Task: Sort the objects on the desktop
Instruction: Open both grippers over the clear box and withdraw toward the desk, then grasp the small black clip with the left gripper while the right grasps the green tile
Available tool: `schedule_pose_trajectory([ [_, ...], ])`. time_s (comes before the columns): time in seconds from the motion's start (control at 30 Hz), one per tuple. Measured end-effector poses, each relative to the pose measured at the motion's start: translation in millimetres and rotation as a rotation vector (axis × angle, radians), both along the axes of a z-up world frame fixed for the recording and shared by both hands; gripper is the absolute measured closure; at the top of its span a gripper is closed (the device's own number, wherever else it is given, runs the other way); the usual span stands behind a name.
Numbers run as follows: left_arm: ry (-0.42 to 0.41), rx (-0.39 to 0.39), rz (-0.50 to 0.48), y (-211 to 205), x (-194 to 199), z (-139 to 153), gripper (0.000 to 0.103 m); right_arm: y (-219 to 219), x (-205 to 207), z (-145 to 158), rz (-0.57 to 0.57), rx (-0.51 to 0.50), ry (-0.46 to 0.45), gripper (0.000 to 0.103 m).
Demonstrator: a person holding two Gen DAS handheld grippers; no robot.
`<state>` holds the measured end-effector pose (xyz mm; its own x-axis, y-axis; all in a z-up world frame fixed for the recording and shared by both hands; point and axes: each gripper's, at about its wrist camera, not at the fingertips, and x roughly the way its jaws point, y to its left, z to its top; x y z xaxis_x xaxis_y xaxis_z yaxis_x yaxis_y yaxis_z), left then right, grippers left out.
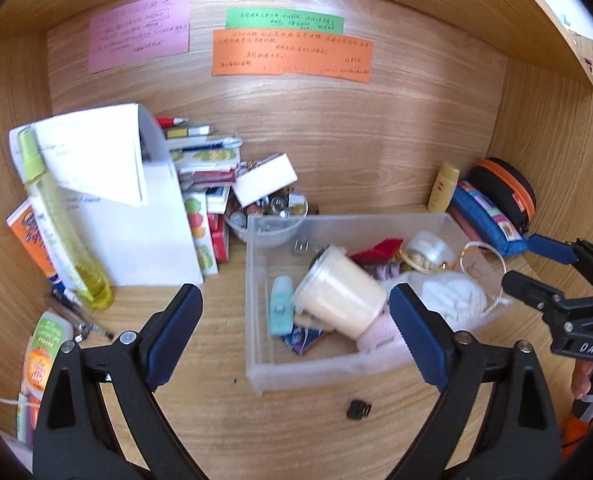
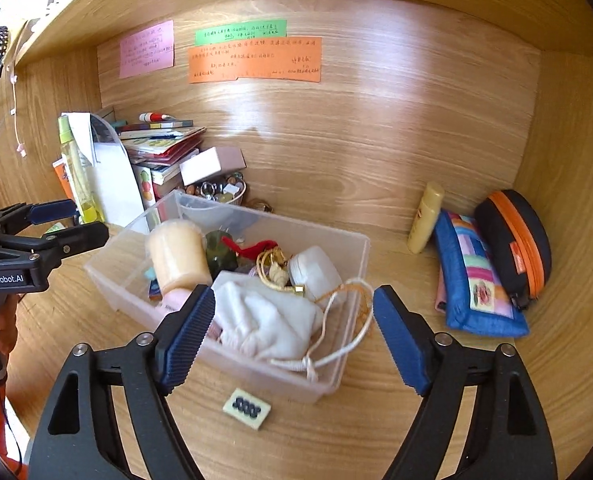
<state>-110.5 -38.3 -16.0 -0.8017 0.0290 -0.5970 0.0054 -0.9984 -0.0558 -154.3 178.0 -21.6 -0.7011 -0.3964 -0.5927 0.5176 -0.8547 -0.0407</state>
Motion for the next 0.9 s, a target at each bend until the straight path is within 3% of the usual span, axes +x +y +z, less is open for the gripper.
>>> schedule_pose_trajectory([
  [0.4, -0.091, 0.001, -0.021, 3.4, 29.8, -34.3, 0.008, 10.6, 23.0, -32.5, -0.025, 0.027, -0.103, 0.024],
  [0.77, -0.197, -0.013, -0.079, 18.6, 29.2, -75.1, 0.008, 4.6, 28.9, -77.6, -0.031, 0.056, -0.260, 0.024],
  [0.83, -0.202, -0.007, -0.085, 20.1, 28.8, -78.7, 0.009, 1.8, 27.1, -85.2, -0.038, 0.067, -0.291, 0.024],
  [0.9, -0.204, -0.014, -0.094, 23.3, 28.4, -82.0, 0.021, -0.3, 27.2, -90.5, -0.038, 0.068, -0.306, 0.024],
])
